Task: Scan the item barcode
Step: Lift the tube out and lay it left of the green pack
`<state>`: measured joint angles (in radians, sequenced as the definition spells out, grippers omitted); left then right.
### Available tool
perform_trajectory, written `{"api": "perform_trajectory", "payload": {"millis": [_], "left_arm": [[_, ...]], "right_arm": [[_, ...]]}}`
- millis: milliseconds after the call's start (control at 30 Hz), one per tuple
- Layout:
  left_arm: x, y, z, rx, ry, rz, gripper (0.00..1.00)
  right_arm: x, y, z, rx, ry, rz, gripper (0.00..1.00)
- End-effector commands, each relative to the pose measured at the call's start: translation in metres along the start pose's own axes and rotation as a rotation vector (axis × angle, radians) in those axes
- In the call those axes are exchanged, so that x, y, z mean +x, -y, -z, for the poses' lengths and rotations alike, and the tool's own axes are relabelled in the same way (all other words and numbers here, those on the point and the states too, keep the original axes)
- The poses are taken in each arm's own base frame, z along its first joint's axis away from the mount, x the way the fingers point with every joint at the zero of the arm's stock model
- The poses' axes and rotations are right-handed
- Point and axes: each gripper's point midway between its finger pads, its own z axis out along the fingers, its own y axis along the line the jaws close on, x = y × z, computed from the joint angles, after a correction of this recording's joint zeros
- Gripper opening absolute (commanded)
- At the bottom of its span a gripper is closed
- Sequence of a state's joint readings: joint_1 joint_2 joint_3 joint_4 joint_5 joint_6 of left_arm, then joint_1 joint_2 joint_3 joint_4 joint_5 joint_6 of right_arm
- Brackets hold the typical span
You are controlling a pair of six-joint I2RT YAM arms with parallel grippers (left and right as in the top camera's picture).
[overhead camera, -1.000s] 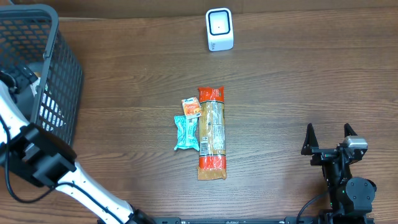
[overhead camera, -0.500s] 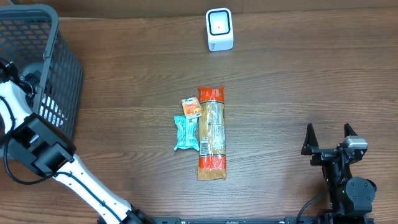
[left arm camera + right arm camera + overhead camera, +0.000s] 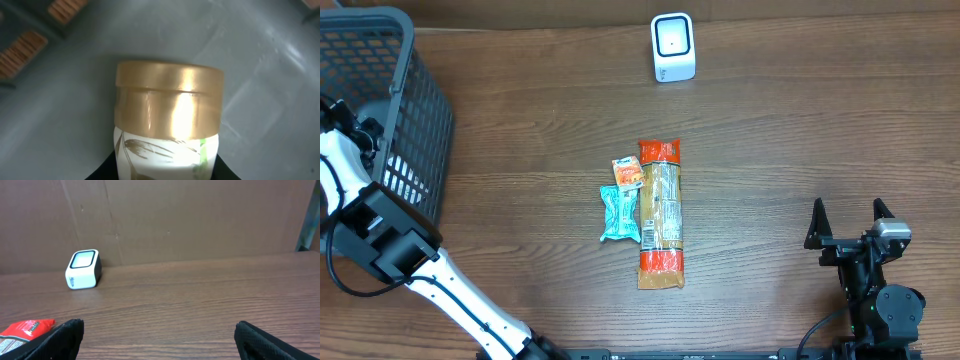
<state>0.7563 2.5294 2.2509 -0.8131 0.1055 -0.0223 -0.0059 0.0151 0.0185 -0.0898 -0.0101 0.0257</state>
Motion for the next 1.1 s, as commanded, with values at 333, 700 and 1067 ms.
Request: {"api": "perform_trajectory", "payload": {"millis": [333, 700, 1067], "left_arm": [[-0.082, 0.032, 0.215, 0.008, 0.364, -0.03, 0.25], [-0.069, 0.059, 0.471, 0.077, 0.787, 0.021, 0.26], [0.032, 0.118, 0.519, 0.283, 0.621, -0.021, 0.25]], "right_arm": [[0.001, 0.003, 0.0, 0.013, 0.005, 0.005, 1.0], [0.001, 0.003, 0.0, 0.013, 0.005, 0.005, 1.0], [0.001, 0.003, 0.0, 0.013, 0.005, 0.005, 1.0]]}}
